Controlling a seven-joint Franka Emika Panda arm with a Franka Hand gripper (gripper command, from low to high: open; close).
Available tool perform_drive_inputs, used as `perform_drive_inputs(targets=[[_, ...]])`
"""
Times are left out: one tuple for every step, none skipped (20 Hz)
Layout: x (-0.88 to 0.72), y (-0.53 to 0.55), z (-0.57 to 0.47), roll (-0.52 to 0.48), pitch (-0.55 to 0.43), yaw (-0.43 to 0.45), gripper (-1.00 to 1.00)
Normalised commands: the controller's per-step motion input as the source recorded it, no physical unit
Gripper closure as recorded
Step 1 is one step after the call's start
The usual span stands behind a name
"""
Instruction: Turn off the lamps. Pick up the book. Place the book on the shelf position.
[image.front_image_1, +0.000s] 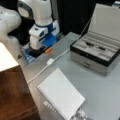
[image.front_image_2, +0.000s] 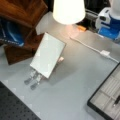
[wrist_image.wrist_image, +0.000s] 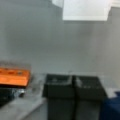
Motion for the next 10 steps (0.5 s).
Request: perform_drive_inputs(targets=[[-0.40, -0.06, -0.42, 0.067, -0.287, -0.091, 1.00], [-0.39, -0.06, -0.46, 0.067, -0.300, -0.093, 1.00], [-0.39, -0.07, -0.49, 0.067, -0.317, -0.094, 1.00], [-0.38, -0.09, -0.53, 0.069, -0.334, -0.096, 1.00], [-0.38, -0.10, -0.56, 0.072, -0.350, -0.098, 1.00], [-0.39, -0.11, -0.59, 0.076, -0.370, -0.103, 1.00], [-0.41, -0.11, -0.61, 0.081, -0.385, -0.105, 1.00], [-0.43, -0.12, -0.62, 0.084, -0.394, -0.106, 1.00], [-0.45, -0.13, -0.60, 0.083, -0.397, -0.107, 1.00], [-0.47, -0.13, -0.58, 0.084, -0.404, -0.108, 1.00]])
